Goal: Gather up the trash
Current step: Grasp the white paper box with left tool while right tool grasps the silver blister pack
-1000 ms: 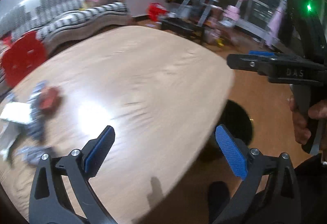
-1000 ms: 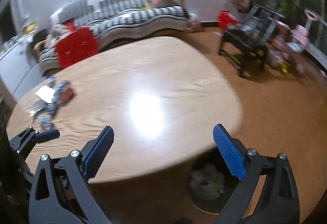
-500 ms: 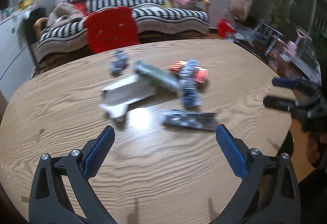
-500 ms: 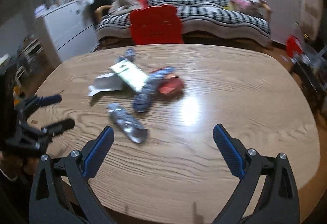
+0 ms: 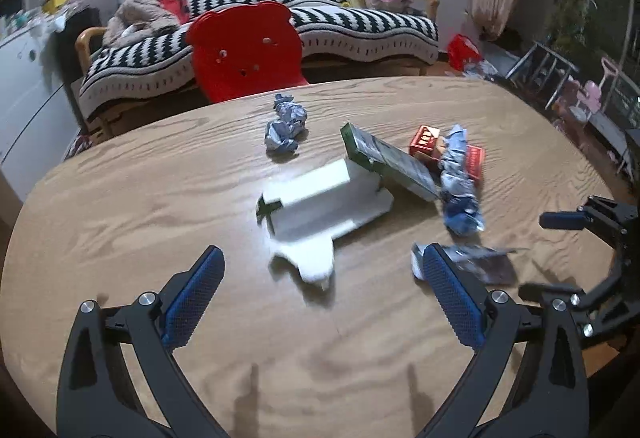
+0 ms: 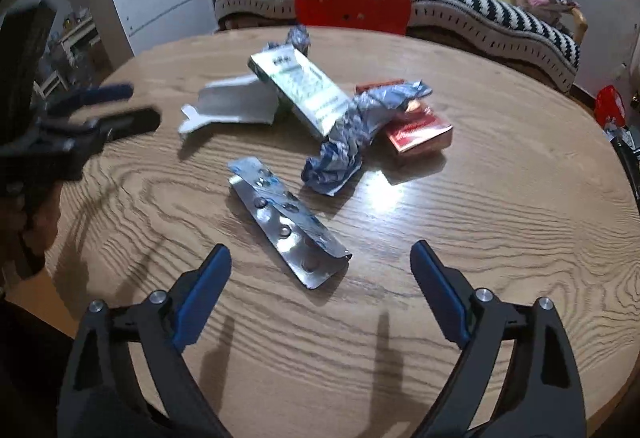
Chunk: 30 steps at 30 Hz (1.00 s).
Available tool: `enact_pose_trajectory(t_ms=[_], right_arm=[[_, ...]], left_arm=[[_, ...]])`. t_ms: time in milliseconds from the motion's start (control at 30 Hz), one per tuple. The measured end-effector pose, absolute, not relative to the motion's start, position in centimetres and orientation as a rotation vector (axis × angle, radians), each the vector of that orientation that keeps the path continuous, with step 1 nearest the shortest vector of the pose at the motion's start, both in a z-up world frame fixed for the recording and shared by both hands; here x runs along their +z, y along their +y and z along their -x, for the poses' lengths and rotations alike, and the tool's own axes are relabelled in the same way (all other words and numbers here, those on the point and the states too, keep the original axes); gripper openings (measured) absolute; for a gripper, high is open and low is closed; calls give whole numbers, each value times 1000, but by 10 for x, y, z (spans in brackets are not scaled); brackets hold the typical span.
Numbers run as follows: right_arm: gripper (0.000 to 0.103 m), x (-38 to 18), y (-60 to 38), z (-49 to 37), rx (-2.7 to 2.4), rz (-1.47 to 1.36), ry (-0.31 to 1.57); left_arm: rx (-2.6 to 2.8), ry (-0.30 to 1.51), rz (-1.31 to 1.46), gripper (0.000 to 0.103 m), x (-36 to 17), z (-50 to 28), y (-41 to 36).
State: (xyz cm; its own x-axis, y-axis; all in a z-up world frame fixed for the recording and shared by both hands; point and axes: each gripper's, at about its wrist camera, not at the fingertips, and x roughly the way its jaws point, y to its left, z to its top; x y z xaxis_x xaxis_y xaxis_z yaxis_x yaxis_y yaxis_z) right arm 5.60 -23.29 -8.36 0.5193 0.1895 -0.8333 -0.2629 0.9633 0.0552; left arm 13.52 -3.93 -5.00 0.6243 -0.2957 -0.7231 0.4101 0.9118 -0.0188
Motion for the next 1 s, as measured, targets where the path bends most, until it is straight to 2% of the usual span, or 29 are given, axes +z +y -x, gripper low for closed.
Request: enact_pose_trajectory(t_ms=[400, 500, 567, 700, 733, 767, 833, 900, 1000], right_arm=[[67, -107, -224, -81, 301, 110, 1036], [54, -105, -219, -82, 320, 131, 1027], [38, -104, -216, -79, 351, 134, 1031], [28, -101, -210, -69, 385, 166, 1029], [23, -99, -209, -66, 389, 172, 1027], [23, -97, -210, -62, 392, 171, 1024], [22, -92, -211, -56, 398, 165, 1014], [22, -84, -213, -49, 398, 153, 991], [22, -68, -219, -38, 401, 116, 954]], left_arm=[[-450, 854, -346, 96, -92, -211, -78], [-497, 866, -342, 96, -98, -216, -84], [-515, 875, -340, 94, -99, -216, -87], [-513, 855, -370, 63, -96, -204, -90], [-512, 854, -375, 55, -94, -200, -89], [-505, 849, -382, 50, -93, -195, -88], [-498, 855, -357, 30, -88, -185, -80], [-486, 868, -322, 22, -84, -176, -70], [-458, 869, -333, 16, -80, -157, -61]])
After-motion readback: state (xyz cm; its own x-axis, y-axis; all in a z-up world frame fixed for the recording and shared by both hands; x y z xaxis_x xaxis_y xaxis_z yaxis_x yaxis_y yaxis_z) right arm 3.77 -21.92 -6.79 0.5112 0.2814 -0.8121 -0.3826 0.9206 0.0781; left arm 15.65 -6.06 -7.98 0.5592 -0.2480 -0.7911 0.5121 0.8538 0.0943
